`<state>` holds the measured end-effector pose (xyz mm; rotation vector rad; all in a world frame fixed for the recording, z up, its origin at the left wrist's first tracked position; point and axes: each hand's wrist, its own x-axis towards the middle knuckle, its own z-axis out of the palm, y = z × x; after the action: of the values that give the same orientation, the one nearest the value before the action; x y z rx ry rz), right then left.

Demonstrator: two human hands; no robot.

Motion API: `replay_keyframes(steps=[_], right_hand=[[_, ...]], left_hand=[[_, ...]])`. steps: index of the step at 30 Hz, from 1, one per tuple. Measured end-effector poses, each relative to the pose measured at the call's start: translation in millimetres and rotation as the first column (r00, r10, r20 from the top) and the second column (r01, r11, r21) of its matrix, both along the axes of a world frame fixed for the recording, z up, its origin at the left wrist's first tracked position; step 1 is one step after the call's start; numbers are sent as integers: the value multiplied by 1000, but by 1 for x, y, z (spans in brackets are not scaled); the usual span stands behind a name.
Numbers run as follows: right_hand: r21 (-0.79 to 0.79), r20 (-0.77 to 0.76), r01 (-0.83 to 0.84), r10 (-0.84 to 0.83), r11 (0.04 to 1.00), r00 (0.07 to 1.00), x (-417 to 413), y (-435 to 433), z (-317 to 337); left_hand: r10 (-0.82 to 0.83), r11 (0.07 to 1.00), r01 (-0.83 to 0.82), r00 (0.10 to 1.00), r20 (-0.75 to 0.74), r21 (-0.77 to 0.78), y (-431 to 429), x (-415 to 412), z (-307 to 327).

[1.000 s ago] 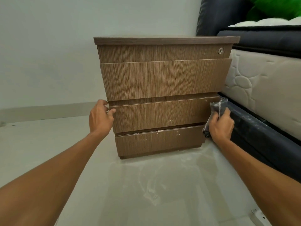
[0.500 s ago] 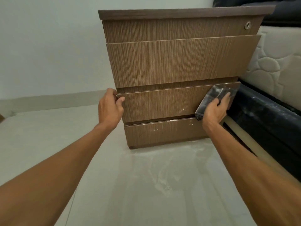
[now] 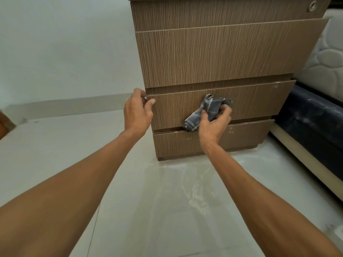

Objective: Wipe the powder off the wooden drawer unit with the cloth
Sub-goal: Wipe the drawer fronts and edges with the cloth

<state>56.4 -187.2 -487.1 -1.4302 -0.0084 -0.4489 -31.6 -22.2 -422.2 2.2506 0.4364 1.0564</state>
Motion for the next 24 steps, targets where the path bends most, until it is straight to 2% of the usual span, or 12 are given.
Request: replay_keyframes(steps=[6,11,14,17,19,20,21,24], right_hand=[[-194,49,-134,146,972,988,-24,30,-6],[-482,140,-137,230,865,963,-41,61,-12],[-648,159,-147,322,747,933,-50,73,-15],[-818,139,-193,513,541,847,-58,77,-18],[-878,89,-232,621,418,779,-63,73,-20],[-882,62,-255,635,396,770,-65,67,-21],[-869,41,-282,627,407,778,-66,59,-22],[-780,14,-329,541,532,841,-60,23,-27]], left_hand=[[11,1000,-11,1000,1,-4,-1,1,-3],[14,1000,-14,1000,-19,-6,-1,0,0],[14,1000,-15,999,-37,-22,-1,0,3],[16,999,-18,999,-46,-34,-2,-1,4],[27,1000,-27,999,-45,-11,-4,-4,2],[39,999,-38,998,-39,22,-6,-5,-1],[57,997,-55,998,-34,59,-8,-7,-5],[129,986,-122,990,-60,117,-13,-11,-21]])
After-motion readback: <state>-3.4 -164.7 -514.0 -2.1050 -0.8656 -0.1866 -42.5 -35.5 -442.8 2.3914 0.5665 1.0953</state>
